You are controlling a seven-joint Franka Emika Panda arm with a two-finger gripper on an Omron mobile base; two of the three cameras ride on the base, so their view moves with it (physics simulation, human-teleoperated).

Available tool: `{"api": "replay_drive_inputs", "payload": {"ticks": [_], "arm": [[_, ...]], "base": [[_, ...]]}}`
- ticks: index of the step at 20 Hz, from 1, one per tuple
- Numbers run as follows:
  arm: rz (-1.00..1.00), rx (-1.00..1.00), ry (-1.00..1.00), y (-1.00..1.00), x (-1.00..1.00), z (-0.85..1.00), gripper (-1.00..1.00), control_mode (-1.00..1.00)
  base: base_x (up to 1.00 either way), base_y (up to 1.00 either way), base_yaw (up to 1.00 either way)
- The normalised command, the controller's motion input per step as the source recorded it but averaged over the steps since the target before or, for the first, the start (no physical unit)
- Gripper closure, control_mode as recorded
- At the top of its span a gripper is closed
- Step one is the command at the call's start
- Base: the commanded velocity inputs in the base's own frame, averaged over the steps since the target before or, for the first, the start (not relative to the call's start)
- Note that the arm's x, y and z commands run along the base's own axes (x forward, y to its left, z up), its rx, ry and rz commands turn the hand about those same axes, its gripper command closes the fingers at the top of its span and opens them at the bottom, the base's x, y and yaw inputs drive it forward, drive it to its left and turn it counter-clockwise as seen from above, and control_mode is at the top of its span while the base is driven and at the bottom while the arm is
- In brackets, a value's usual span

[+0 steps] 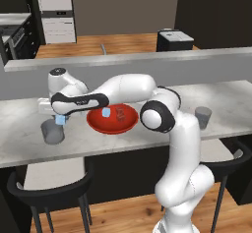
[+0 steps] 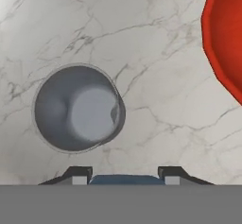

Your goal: There are four ice cubes in the ice bowl. Place two ice cubes in each glass of water.

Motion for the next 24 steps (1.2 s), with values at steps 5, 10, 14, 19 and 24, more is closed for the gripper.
{"api": "replay_drive_inputs", "payload": {"ticks": [5,10,14,19,24], "arm": [[0.0,-0.07,0.0,0.03,0.22,0.0,1.0,-1.0],[0.0,-0.02,0.0,0.16,0.41,-0.09,1.0,-1.0],[0.0,0.0,0.0,0.33,0.33,-0.22,1.0,-1.0],[0.0,0.0,0.0,0.39,0.15,-0.25,1.0,-1.0],[0.0,0.0,0.0,0.17,0.0,-0.27,1.0,-1.0]], "base": [[0.0,0.0,0.0],[0.0,0.0,0.0],[0.0,0.0,0.0],[0.0,0.0,0.0],[0.0,0.0,0.0]]}}
